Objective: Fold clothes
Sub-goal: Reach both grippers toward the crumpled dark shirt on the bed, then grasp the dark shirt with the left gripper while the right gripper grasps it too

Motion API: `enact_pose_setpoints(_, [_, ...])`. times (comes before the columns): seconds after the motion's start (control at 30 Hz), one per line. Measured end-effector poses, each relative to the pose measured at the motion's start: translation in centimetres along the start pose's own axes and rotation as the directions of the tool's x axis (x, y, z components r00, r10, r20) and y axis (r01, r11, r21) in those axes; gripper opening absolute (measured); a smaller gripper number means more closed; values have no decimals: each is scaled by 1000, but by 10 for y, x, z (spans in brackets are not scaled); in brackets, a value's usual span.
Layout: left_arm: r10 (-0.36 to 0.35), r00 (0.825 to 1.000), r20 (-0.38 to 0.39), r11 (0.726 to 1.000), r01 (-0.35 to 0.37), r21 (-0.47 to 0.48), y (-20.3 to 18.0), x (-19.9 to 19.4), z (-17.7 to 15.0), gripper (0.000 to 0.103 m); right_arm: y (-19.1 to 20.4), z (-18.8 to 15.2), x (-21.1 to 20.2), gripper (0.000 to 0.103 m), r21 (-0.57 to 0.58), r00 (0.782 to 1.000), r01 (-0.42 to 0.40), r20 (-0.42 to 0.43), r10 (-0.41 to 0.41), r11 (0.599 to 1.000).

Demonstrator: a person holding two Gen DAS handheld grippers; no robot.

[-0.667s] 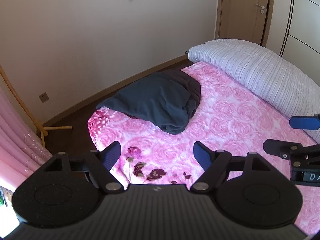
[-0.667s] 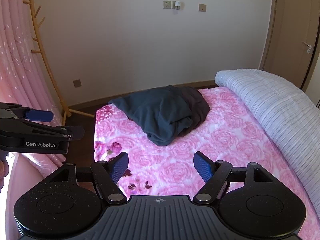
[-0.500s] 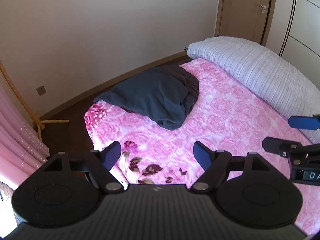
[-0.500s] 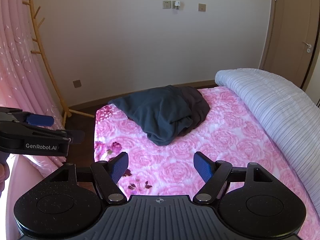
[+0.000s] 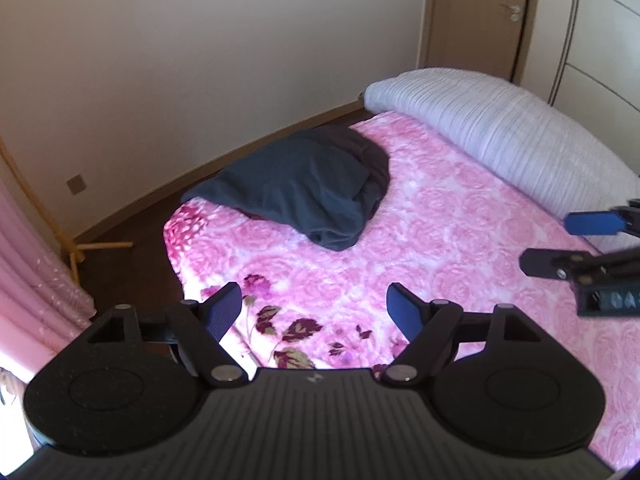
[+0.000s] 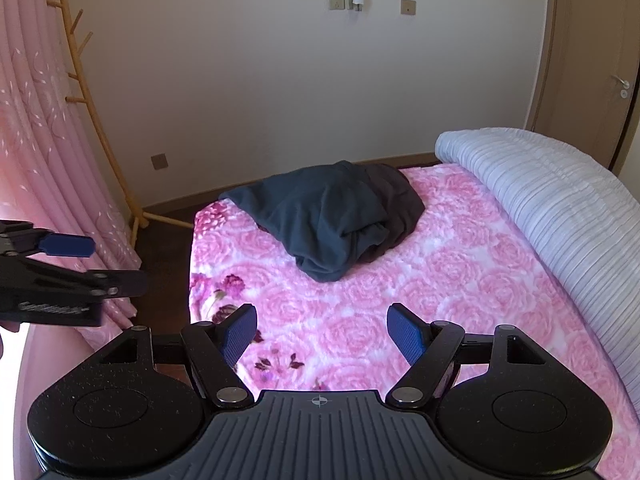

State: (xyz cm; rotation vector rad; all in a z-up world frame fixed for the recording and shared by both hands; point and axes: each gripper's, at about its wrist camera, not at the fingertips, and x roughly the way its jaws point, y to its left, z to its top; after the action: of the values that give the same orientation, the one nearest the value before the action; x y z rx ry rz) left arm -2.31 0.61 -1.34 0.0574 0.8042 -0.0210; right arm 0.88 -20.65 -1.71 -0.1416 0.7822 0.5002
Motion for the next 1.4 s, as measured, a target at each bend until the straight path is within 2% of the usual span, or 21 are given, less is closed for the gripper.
enact_pose_setpoints(0.2, [89, 996, -27, 995, -88, 47, 3, -1, -14, 77, -15, -4, 12, 75, -25, 1000, -16, -12, 16, 1000])
enact_pose_setpoints(0.33, [140, 989, -47, 979, -132, 154, 12, 24, -19, 77, -25, -1, 23, 75, -25, 1000, -18, -14, 18, 1000])
enact_pose_setpoints(0.4, [164, 986, -43, 962, -150, 227, 16, 40, -21, 77, -30, 1, 30, 75, -25, 1000, -19, -15, 19, 1000])
enact_pose_setpoints(0.5, [169, 986, -9, 921, -154, 358, 26, 76, -18, 77, -38, 6, 51, 75, -38, 1000, -4, -27, 3, 999])
enact_pose_setpoints(0.67, [114, 993, 20, 869, -110, 483, 55, 160, 5, 77, -52, 20, 103, 75, -78, 997, 34, -61, -39, 996])
enact_pose_setpoints(0.77, [67, 997, -22, 852, -46, 521, 74, 228, 26, 77, -58, 35, 152, 75, -86, 992, 70, -99, -79, 994])
enact_pose_setpoints(0.87, [35, 995, -89, 819, 23, 573, 87, 298, 46, 77, -60, 53, 211, 75, -101, 985, 69, -149, -83, 993])
enact_pose_setpoints(0.97, [28, 997, -72, 731, 29, 682, 87, 350, 51, 77, -57, 71, 270, 75, -132, 981, 50, -179, -73, 990])
enact_pose_setpoints(1.13, [12, 1000, -28, 541, 17, 841, 84, 433, 57, 77, -46, 93, 361, 76, -231, 975, 13, -212, -64, 973])
enact_pose_setpoints(1.2, [-10, 999, -42, 480, 41, 876, 86, 455, 56, 73, -40, 97, 393, 79, -282, 972, -6, -228, -61, 959])
enact_pose_setpoints(1.23, [-21, 998, -52, 451, 56, 891, 87, 466, 55, 65, -38, 98, 405, 80, -304, 970, -14, -235, -61, 953])
enact_pose_setpoints(1.27, [-33, 997, -66, 433, 74, 898, 89, 472, 55, 54, -37, 99, 416, 80, -323, 968, -24, -244, -59, 946])
enact_pose_setpoints(1.3, [-46, 996, -81, 421, 93, 902, 92, 477, 57, 48, -36, 99, 428, 80, -341, 966, -34, -253, -57, 939])
enact_pose_setpoints(1.37, [-79, 990, -120, 442, 143, 886, 99, 480, 64, 32, -33, 100, 450, 80, -378, 961, -54, -271, -55, 924])
enact_pose_setpoints(1.4, [-94, 986, -135, 469, 164, 868, 103, 480, 69, 26, -35, 102, 460, 80, -381, 958, -64, -284, -50, 922])
